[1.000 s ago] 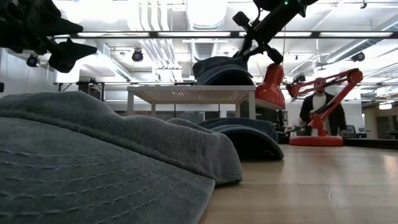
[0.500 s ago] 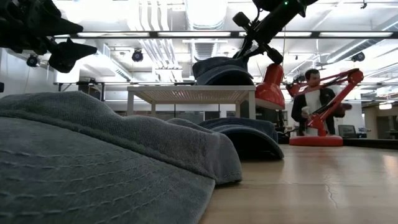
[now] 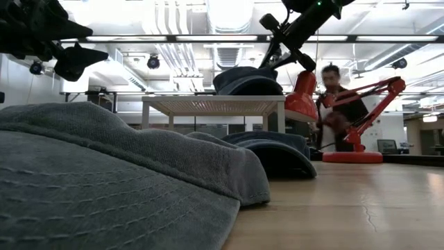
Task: Pick & Place hat
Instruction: Stack the bottom dark blue cap on the dark blue cap on the shelf, then stack the dark blue cap on the dark blue cap on the shelf
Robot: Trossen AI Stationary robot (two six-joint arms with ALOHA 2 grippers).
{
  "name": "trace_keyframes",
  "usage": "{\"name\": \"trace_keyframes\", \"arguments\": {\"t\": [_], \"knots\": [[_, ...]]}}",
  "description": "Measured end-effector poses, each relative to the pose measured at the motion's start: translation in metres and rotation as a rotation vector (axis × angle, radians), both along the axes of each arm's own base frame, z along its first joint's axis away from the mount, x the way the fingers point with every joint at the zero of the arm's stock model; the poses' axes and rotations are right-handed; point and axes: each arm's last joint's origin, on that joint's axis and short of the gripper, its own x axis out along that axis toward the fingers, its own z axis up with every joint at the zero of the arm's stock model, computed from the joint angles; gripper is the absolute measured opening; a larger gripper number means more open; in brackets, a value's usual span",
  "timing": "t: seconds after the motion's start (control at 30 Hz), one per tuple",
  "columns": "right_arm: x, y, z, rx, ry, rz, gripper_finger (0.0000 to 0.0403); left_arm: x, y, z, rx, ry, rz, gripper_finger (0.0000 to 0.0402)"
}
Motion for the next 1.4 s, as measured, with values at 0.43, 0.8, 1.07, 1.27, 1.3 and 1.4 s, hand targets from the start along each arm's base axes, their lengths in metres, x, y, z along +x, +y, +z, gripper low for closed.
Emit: {"name": "trace_keyframes", "arguments": {"t": [0.43,0.8,1.07,1.27,1.3,1.4], "knots": [[-0.015,0.010,0.020,-0.026,-0.069,-0.011,0.0156,0.000,0.000,0.000,0.000,0.000,0.000,0.0296],[-0.031,0.036,0.043,-0.069,-0.119,0.051,0.0134,0.000,0.000,0.000,0.000,0.000,0.000,0.0296],[-0.015,0.062,0.041,-0.169,-0.060,0.160,0.0119,0.000,0.000,0.000,0.010,0.000,0.000,0.0296],[0.008,0.053,0.034,-0.352,-0.003,0.116,0.0106,0.000,0.000,0.000,0.009,0.000,0.000,0.0296],[0.012,0.050,0.033,-0.377,-0.012,0.117,0.0103,0.000,0.000,0.000,0.009,0.000,0.000,0.0296],[0.023,0.041,0.026,-0.403,-0.005,0.119,0.0096,0.000,0.000,0.000,0.009,0.000,0.000,0.0296]]}}
